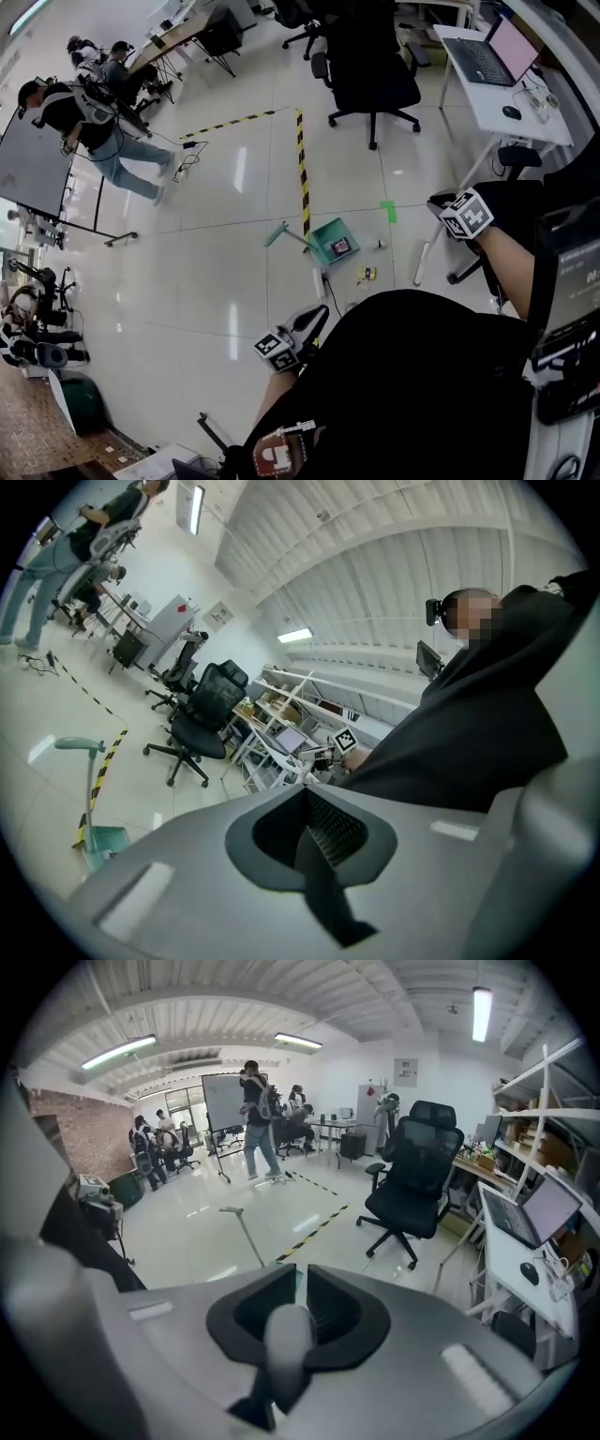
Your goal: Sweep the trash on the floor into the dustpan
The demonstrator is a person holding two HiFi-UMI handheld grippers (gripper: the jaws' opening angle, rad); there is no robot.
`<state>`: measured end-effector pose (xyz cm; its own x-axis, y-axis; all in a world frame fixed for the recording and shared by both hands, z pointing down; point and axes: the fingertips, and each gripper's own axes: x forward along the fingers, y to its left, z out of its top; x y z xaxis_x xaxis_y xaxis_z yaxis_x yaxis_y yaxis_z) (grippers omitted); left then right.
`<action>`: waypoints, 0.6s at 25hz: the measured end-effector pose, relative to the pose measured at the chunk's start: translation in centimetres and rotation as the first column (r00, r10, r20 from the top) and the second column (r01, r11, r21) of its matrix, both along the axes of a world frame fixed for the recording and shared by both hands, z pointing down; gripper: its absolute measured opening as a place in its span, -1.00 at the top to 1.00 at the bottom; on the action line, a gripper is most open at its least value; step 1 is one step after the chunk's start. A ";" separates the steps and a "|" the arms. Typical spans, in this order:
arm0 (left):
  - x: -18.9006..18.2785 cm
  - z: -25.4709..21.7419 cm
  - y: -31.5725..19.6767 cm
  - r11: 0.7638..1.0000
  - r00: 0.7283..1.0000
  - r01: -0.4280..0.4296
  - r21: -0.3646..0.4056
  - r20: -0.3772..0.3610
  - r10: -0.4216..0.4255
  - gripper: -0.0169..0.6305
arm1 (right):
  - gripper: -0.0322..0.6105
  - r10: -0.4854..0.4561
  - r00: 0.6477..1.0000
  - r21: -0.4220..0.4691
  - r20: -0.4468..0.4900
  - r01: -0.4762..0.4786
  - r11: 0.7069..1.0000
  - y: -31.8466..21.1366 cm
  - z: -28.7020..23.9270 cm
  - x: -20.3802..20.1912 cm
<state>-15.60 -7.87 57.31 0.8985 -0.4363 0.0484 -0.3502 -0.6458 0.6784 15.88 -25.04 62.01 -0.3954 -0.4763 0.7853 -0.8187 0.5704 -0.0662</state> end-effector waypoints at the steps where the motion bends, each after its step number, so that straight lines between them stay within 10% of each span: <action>1: -0.8 -0.1 -0.9 1.000 1.000 -0.018 0.000 -0.009 0.018 0.95 | 0.79 0.013 1.000 0.003 -0.011 -0.013 1.000 -0.8 -0.5 -0.5; 15: -5.3 1.5 -2.7 0.989 0.982 0.119 -0.087 0.158 -0.105 0.95 | 0.80 -0.113 0.990 0.005 0.079 0.113 0.994 -10.2 4.2 -9.1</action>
<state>-20.94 -10.54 58.80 0.8229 -0.5204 0.2281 -0.5210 -0.5310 0.6682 6.83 -35.22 66.24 -0.5080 -0.4255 0.7489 -0.7409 0.6594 -0.1279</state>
